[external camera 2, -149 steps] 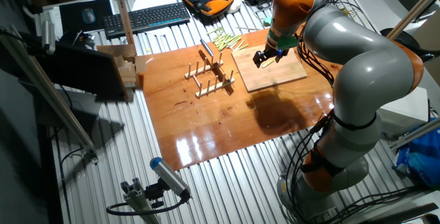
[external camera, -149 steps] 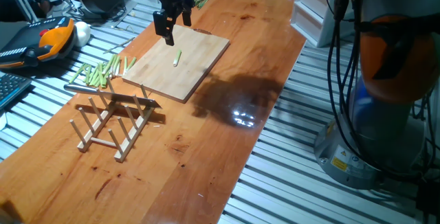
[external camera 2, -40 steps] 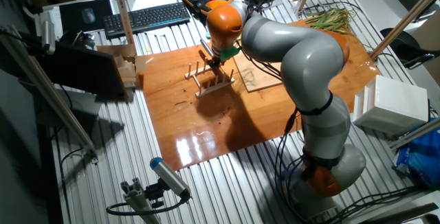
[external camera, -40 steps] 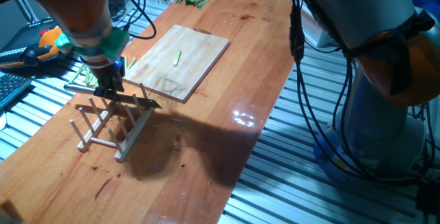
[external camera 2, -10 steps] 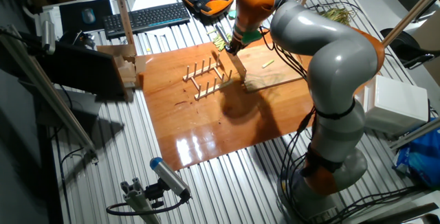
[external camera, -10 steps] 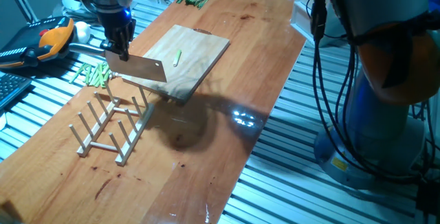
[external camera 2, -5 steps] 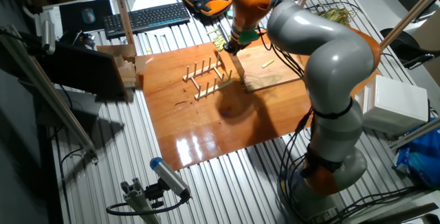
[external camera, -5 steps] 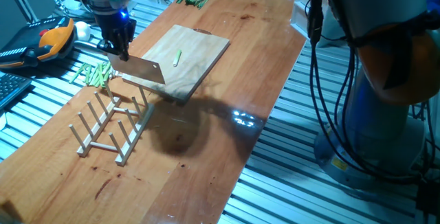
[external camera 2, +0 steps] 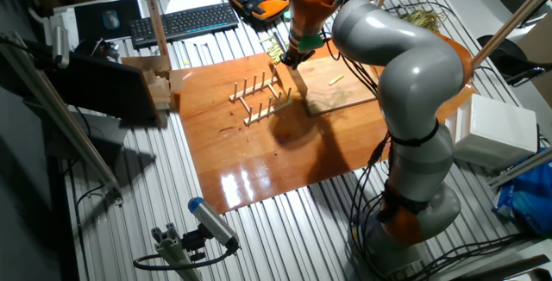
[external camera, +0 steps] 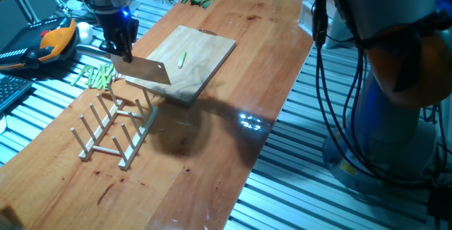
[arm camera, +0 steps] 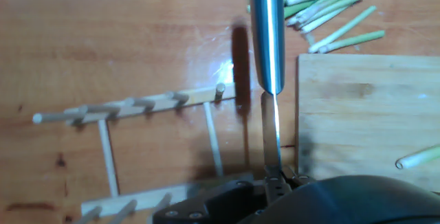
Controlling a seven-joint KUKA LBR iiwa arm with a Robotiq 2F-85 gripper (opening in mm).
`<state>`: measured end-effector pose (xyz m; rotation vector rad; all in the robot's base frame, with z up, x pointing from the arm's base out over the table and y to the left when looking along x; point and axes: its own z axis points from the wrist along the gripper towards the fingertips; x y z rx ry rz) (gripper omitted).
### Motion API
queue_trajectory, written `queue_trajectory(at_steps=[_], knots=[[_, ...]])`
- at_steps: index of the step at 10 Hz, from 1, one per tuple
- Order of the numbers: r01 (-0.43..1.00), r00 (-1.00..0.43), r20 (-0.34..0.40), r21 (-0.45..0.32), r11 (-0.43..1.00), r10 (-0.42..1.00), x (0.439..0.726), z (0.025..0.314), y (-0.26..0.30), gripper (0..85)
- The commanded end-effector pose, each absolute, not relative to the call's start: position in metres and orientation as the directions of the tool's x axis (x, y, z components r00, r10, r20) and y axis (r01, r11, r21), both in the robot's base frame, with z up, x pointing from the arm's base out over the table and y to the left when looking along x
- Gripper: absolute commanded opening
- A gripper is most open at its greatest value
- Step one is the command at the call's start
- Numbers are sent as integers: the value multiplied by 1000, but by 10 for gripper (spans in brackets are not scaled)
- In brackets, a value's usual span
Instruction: Chop the green garlic
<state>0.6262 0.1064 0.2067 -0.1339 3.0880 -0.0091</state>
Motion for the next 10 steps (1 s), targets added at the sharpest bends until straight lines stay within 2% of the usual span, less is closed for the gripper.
queue_trajectory(at_steps=[1, 3, 6, 9, 10], knots=[[-141, -988, -66, -19, 990, -142, 629, 206, 95, 0], [-138, -987, -81, -19, 990, -139, 635, 203, 56, 0], [-186, -981, -57, 0, 982, -186, 638, 210, -2, 0], [-208, -974, -84, -18, 978, -209, 632, 208, -41, 0], [-199, -975, -90, -29, 980, -201, 633, 208, -38, 0]])
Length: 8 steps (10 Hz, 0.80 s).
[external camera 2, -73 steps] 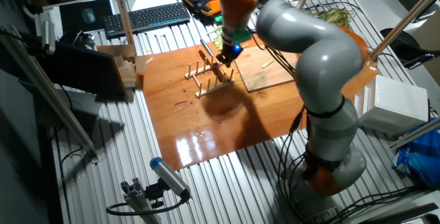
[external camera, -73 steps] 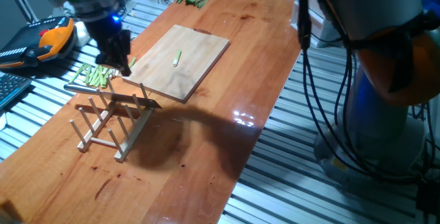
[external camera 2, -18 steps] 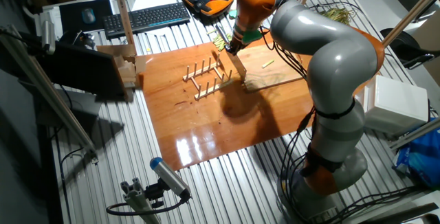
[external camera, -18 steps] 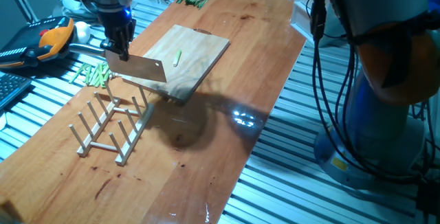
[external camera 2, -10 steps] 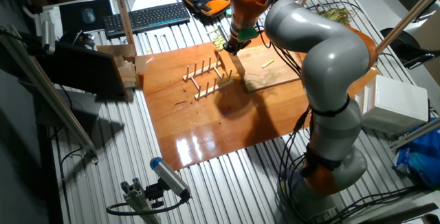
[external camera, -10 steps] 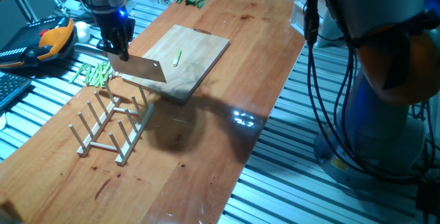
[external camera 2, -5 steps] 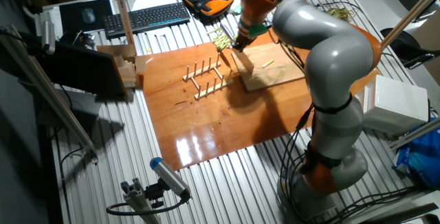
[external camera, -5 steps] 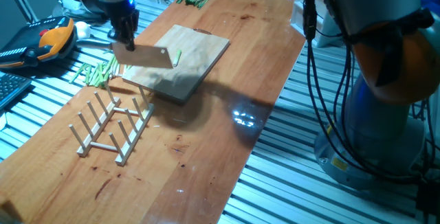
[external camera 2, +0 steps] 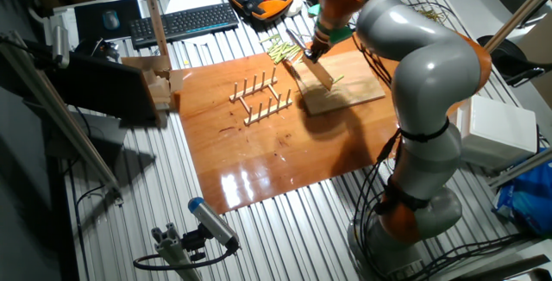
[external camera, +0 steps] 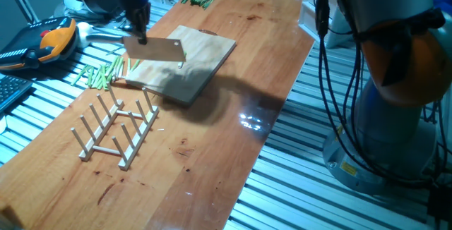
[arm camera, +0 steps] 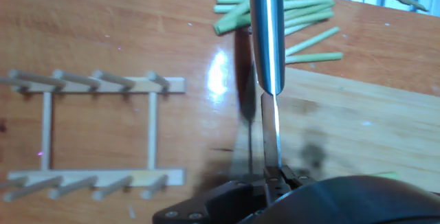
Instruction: Chop the green garlic
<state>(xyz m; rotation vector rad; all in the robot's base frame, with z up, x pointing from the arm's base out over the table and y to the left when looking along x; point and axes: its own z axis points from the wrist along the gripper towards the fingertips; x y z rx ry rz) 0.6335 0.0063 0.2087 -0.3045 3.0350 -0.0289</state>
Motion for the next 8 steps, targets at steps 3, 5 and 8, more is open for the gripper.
queue_trajectory(at_steps=[3, 5, 8], knots=[[-153, -985, -76, -32, 988, -155, 634, 208, -37, 0], [-145, -986, -77, -37, 989, -148, 634, 208, -37, 0], [-168, -983, -68, -52, 984, -171, 634, 208, -37, 0]])
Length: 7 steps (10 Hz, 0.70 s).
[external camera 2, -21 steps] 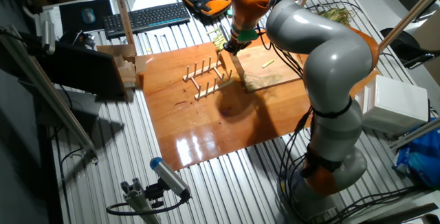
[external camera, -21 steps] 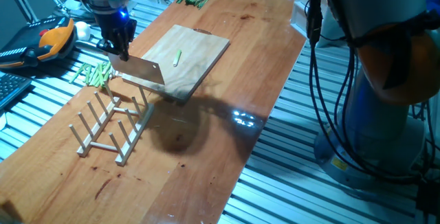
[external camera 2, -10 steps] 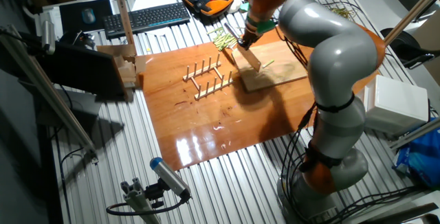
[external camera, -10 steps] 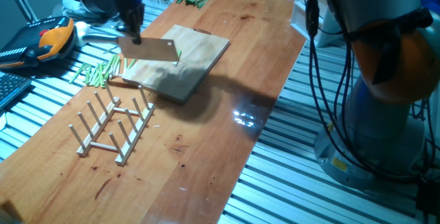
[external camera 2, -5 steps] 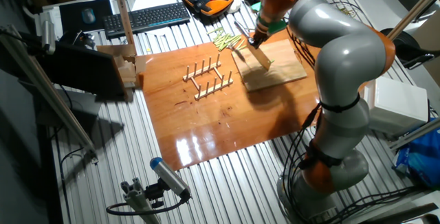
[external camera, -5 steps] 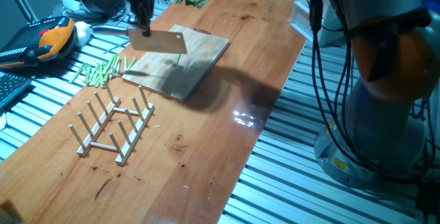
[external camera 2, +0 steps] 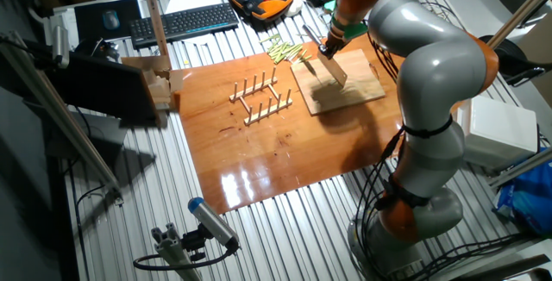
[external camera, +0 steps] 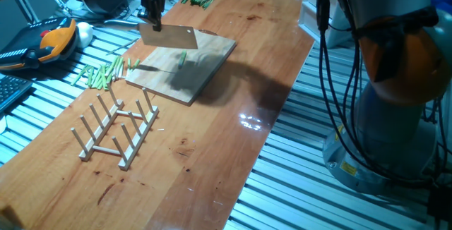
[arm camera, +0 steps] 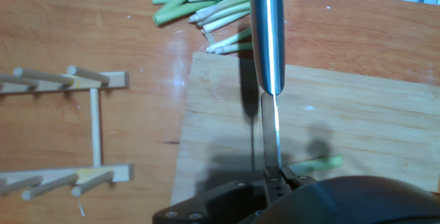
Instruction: Chop the green garlic
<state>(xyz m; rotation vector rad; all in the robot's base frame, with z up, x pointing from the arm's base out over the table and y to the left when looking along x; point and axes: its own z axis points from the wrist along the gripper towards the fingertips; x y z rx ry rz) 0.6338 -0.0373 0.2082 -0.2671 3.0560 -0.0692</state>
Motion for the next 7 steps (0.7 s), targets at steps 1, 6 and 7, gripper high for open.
queue_trajectory(at_steps=[1, 6, 7], knots=[[-182, -980, -69, -41, 983, -184, 634, 208, -37, 0], [-285, -955, -80, -32, 958, -287, 644, 216, -71, 0], [-287, -953, -87, -36, 957, -289, 641, 207, -73, 0]])
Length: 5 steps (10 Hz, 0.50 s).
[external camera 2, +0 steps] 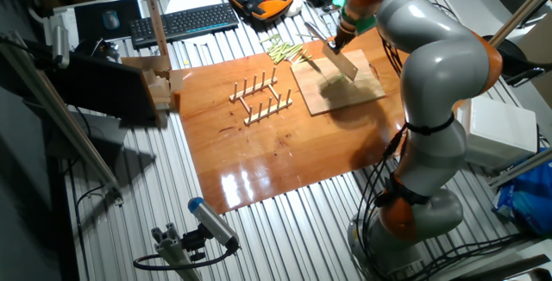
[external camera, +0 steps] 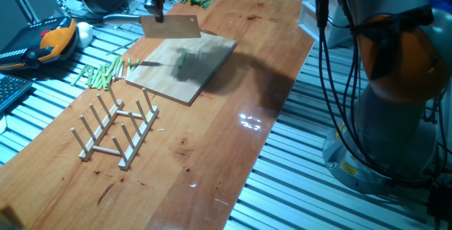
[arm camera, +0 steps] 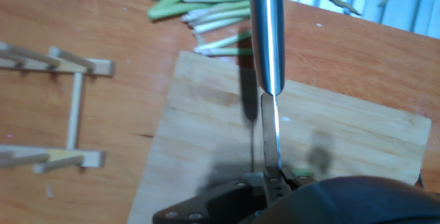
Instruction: Chop the green garlic
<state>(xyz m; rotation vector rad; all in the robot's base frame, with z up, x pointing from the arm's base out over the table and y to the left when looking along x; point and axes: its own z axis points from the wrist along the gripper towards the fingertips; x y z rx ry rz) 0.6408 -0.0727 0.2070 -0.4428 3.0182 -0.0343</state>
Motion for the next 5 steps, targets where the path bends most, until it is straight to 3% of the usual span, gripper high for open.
queue_trajectory(at_steps=[1, 5], knots=[[-281, -954, -94, -39, 959, -283, 636, 197, -70, 0], [-264, -959, -109, -4, 964, -263, 617, 167, -69, 0]])
